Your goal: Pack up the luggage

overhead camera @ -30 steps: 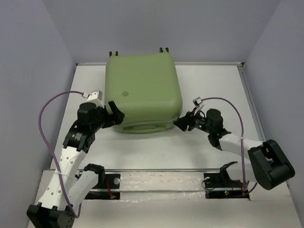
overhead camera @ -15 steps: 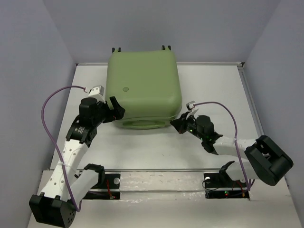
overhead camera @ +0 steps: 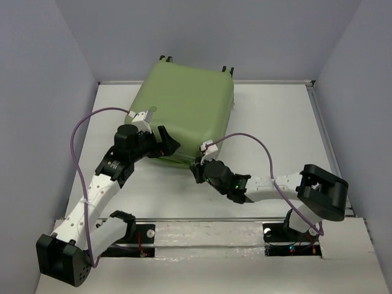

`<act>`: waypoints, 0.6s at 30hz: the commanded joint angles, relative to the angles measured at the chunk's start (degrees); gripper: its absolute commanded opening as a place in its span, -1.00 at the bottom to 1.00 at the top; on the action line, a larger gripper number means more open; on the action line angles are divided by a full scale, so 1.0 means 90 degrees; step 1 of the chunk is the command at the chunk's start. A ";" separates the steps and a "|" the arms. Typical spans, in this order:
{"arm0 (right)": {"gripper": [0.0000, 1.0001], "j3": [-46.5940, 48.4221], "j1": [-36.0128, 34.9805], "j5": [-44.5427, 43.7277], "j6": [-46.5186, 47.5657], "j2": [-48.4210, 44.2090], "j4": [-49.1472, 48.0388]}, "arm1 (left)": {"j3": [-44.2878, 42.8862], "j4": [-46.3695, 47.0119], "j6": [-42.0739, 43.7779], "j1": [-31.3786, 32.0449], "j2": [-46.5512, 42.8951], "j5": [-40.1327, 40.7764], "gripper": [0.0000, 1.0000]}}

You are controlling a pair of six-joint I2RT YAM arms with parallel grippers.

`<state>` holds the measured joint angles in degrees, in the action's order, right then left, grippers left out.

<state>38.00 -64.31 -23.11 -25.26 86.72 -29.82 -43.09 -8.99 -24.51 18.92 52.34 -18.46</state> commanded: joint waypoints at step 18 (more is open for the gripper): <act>-0.86 0.0104 0.0710 0.1357 -0.0221 -0.1110 0.0931 | 0.1046 -0.1092 -0.1738 0.0134 -0.2016 0.1222 0.52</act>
<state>38.35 -59.31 -13.34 -28.10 77.89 -21.65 -38.37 -19.09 -30.87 19.55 37.85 -6.98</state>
